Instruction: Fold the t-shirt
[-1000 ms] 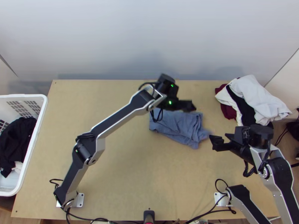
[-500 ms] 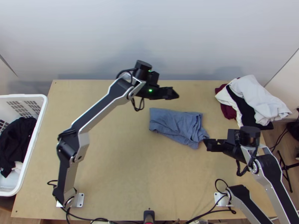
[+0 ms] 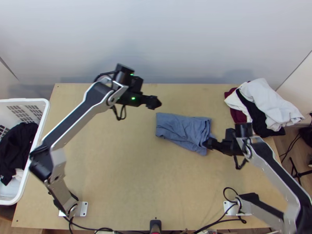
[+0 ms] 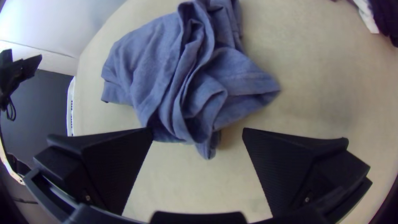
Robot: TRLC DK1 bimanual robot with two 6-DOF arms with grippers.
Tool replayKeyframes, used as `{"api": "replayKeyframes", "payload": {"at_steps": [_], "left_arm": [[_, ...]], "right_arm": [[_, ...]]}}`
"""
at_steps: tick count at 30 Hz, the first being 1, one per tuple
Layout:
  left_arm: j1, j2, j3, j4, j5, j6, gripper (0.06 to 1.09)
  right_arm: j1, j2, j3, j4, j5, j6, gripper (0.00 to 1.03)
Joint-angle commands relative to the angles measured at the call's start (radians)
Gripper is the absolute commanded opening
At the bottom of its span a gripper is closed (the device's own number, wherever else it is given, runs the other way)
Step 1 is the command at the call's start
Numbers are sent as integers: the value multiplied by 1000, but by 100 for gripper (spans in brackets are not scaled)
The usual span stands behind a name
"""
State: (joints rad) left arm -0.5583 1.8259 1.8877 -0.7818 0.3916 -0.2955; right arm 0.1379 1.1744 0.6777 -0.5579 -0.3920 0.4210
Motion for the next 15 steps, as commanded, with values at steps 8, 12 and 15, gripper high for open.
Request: {"api": "replayKeyframes", "payload": {"at_steps": [8, 12, 15], "left_arm": [[126, -272, -262, -8, -63, 41, 103], [156, -289, -288, -7, -62, 35, 103], [159, -287, -291, -4, -62, 24, 103]], "right_arm": [[55, 433, 257, 144, -38, 67, 99], [101, 499, 326, 145, -34, 58, 99], [129, 515, 364, 145, -18, 35, 76]]}}
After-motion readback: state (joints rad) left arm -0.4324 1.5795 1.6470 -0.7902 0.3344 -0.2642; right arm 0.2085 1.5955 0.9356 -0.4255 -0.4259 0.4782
